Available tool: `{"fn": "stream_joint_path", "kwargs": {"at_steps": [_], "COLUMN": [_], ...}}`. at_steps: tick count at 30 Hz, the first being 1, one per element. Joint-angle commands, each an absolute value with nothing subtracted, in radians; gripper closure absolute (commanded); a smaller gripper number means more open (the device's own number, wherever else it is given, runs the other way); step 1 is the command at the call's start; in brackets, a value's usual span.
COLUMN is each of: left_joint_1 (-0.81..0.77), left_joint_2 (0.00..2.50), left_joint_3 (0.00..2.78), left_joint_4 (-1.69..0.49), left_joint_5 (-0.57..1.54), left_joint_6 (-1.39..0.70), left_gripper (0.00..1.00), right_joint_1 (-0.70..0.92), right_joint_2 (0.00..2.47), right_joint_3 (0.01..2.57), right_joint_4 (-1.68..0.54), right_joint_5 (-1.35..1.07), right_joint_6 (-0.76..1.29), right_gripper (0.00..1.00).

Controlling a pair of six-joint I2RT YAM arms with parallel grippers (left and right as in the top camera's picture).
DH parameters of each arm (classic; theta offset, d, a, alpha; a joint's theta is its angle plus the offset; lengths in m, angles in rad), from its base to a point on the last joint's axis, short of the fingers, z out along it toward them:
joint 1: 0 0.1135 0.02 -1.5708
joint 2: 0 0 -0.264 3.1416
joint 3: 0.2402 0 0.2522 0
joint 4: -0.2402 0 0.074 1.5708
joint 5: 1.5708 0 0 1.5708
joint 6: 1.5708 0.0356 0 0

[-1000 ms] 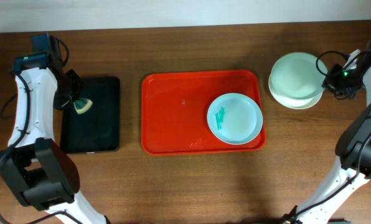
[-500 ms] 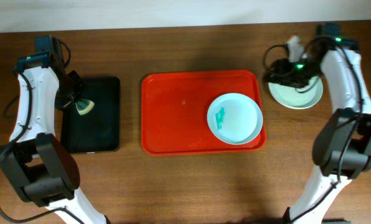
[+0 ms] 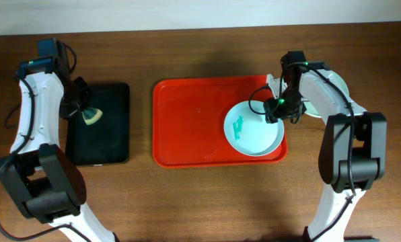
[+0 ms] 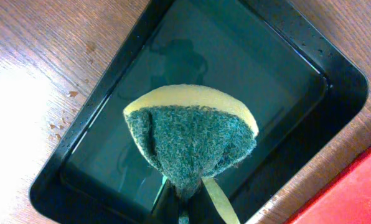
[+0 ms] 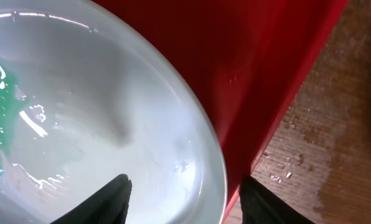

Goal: Clean dirty plates on tray and stack at the side
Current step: 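Grasp the light blue plate rim with the right gripper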

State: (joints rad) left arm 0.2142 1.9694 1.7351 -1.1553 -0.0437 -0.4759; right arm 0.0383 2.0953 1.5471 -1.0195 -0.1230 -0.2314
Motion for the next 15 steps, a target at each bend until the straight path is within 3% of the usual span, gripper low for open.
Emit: {"fn": "stream_joint_path", "kwargs": {"at_steps": [1,9,11,15], "left_joint_1": [0.211,0.211,0.211,0.203], "left_joint_2": [1.974,1.974,1.974,1.974], "left_joint_3": [1.731,1.731,1.731,1.731], "left_joint_4": [-1.152,-1.148,-1.147,-1.12], "left_joint_5": [-0.006,-0.006,0.011,0.115], "left_joint_6": [-0.481,-0.479,-0.467,-0.386], "left_gripper": [1.0,1.0,1.0,1.0], "right_joint_1": [0.04,0.11,0.119,0.115], "right_joint_2": [2.086,2.086,2.086,2.086], "right_joint_3": [1.495,1.506,1.496,1.449], "right_joint_4": [-1.039,-1.071,-1.079,-1.078], "right_joint_5": [-0.131,-0.203,-0.089,-0.067], "right_joint_6": [-0.168,-0.148,-0.139,-0.023], "right_gripper": [0.5,0.51,0.57,0.56]}}
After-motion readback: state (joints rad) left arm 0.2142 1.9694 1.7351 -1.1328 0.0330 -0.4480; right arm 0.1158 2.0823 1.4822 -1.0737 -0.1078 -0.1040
